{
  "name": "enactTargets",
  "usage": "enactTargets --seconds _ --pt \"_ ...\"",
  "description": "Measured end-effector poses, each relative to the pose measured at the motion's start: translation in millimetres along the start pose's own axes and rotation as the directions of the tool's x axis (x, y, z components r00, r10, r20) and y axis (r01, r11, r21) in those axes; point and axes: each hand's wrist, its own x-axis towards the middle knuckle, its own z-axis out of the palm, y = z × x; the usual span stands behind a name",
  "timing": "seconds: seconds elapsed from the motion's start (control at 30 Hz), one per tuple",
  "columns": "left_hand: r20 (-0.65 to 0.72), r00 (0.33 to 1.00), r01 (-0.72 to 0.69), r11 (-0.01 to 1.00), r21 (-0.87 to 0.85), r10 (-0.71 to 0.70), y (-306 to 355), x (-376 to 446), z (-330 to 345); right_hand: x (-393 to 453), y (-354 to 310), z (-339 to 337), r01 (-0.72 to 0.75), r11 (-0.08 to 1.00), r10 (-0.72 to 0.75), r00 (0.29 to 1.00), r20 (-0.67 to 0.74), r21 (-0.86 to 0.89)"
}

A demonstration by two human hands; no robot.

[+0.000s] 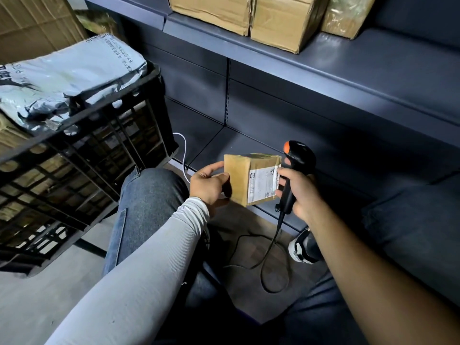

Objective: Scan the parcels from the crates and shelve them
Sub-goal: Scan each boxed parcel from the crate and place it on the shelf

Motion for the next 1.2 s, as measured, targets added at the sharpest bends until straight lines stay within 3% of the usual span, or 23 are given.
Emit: enactTargets --seconds 0.1,0.2,0.37,0.5,0.67,0.83,1.0,1.2 --pt "-0.001 1.000 0.016 1.000 0.006 -0.016 -1.0 2.5 -1.0 -0.8 0.1 1.1 0.016 0.999 -0.016 1.000 -0.001 -0.050" --pt "0.119 0.991 0.061 0.998 -0.027 -0.057 8.2 -4.3 3.5 -0.6 0.9 1.9 0.063 0.990 -0.068 0.997 -0.037 -0.125" --pt "0.279 0.946 0.152 0.986 0.075 -0.167 17.1 -11.9 4.3 -0.1 -2.4 2.1 0.150 0.966 -0.164 0.985 -0.053 -0.212" --pt "0.282 0.955 0.089 0.996 0.012 -0.089 13.1 -6.6 3.0 -0.3 -4.5 1.7 0.172 0.959 -0.190 0.980 -0.058 -0.225" --pt "0.273 0.962 0.031 0.999 -0.031 -0.021 10.6 -7.3 5.7 0.6 -9.8 -2.3 0.090 0.992 -0.097 0.992 -0.086 -0.088" --pt "0.252 0.968 0.000 0.997 -0.081 0.020 10.8 -8.4 7.0 2.1 -10.1 -3.3 0.079 0.993 -0.088 0.991 -0.100 -0.088" --pt "0.285 0.958 0.028 0.999 -0.025 -0.020 11.9 -10.8 6.1 0.1 -3.8 -1.8 -0.087 0.996 0.087 0.996 0.017 -0.018" --pt "0.286 0.951 0.131 0.991 -0.032 -0.117 20.8 -6.3 2.3 2.4 -19.1 -9.4 0.130 0.974 -0.136 0.990 -0.020 -0.187"
